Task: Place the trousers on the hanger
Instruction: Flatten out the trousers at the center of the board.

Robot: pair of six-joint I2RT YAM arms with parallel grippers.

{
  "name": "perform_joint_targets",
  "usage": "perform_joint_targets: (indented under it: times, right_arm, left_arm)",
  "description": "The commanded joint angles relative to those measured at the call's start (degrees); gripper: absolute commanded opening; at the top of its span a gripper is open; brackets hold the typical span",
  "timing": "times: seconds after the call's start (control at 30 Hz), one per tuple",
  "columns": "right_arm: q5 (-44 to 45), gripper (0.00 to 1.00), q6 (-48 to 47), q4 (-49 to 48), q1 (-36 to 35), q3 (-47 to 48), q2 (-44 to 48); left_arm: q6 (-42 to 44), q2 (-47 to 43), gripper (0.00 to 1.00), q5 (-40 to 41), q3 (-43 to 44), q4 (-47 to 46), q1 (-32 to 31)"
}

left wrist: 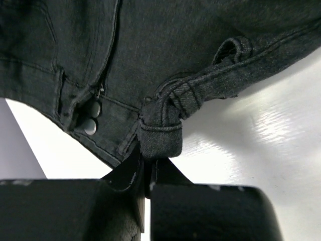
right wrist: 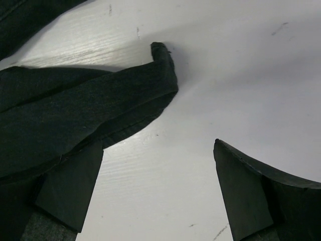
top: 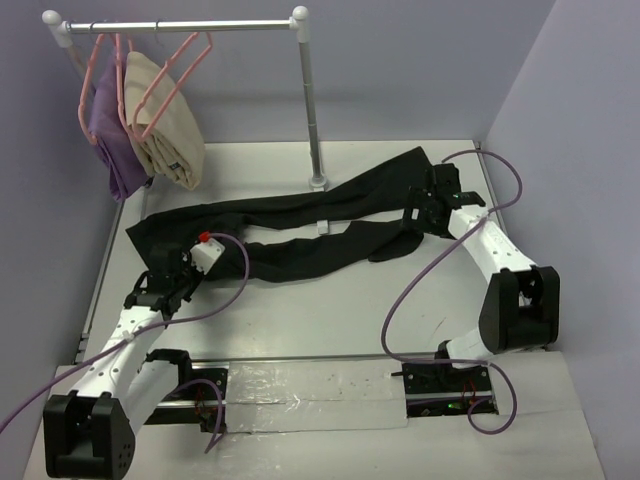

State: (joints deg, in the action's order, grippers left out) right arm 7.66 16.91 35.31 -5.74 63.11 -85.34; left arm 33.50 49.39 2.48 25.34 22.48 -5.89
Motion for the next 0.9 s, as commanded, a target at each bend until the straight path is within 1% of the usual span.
perform_joint_targets:
  times: [0.0, 0.07, 0.17, 0.3, 0.43, 0.5, 0.57, 0.6, 0.67, 0.7, 0.77, 0.8, 0.83, 0.87]
  right_arm:
    - [5.16, 0.98, 1.46, 2.48, 1.08, 0.61, 5.7]
    - [5.52, 1.0, 2.34, 2.05, 1.17, -1.75, 6.76]
    - [4.12, 1.0, 3.74, -0.94, 2.57, -5.18, 6.24]
    - [-0.88, 1.0, 5.07, -4.1, 4.42, -4.58, 0.55]
    - [-4.23, 0.99, 6.12, -7.79, 2.05, -2.91, -4.12]
    - [-5.2, 0.99, 6.38, -9.55, 1.7, -1.86, -9.04]
    - [-7.2, 0.97, 7.0, -10.26, 1.78, 0.25, -12.64]
    - [-7.66, 0.94, 7.09, -11.04, 1.78, 1.3, -15.53]
    - [-9.68, 0.89, 7.53, -11.84, 1.78, 2.1, -18.18]
    - [-9.68, 0.73, 7.61, -12.19, 1.78, 2.71, -18.54]
    - [-9.6, 0.53, 7.44, -13.07, 1.78, 2.89, -18.72]
    - [-9.51, 0.38, 7.27, -13.42, 1.78, 2.89, -18.55]
    - [-9.42, 0.27, 6.83, -13.69, 1.96, 2.81, -18.2]
    - [-9.07, 0.06, 6.82, -13.95, 2.13, 2.72, -17.24]
  left_arm:
    - [1.13, 0.1, 0.0, 4.72, -1.52, -5.25, 0.09]
    - [1.4, 0.18, 0.0, 6.04, -1.44, -4.03, 0.18]
    - [1.83, 0.27, 0.0, 7.8, -1.79, -3.93, 0.18]
    - [1.75, -0.78, 0.0, 10.61, -2.14, -3.68, 0.44]
    - [1.66, -1.31, 0.0, 8.95, -1.79, -2.36, 0.97]
    - [1.66, -1.48, 0.0, 8.07, -1.44, -1.83, 1.49]
    - [1.57, -1.66, 0.0, 7.8, -0.91, -1.48, 1.93]
    - [1.57, -1.92, 0.0, 7.8, -0.74, -1.3, 2.37]
    - [1.66, -2.19, 0.0, 7.98, -0.38, -0.68, 3.25]
    - [1.92, -2.28, 0.0, 7.98, -0.21, -0.51, 3.51]
    - [2.19, -2.54, 0.0, 7.98, -0.12, -0.16, 4.57]
    - [2.36, -2.63, 0.0, 7.89, 0.14, -0.07, 4.92]
    - [2.36, -2.8, 0.0, 7.89, 0.23, 0.28, 5.36]
    - [2.45, -3.24, 0.0, 7.63, 0.49, 0.63, 5.8]
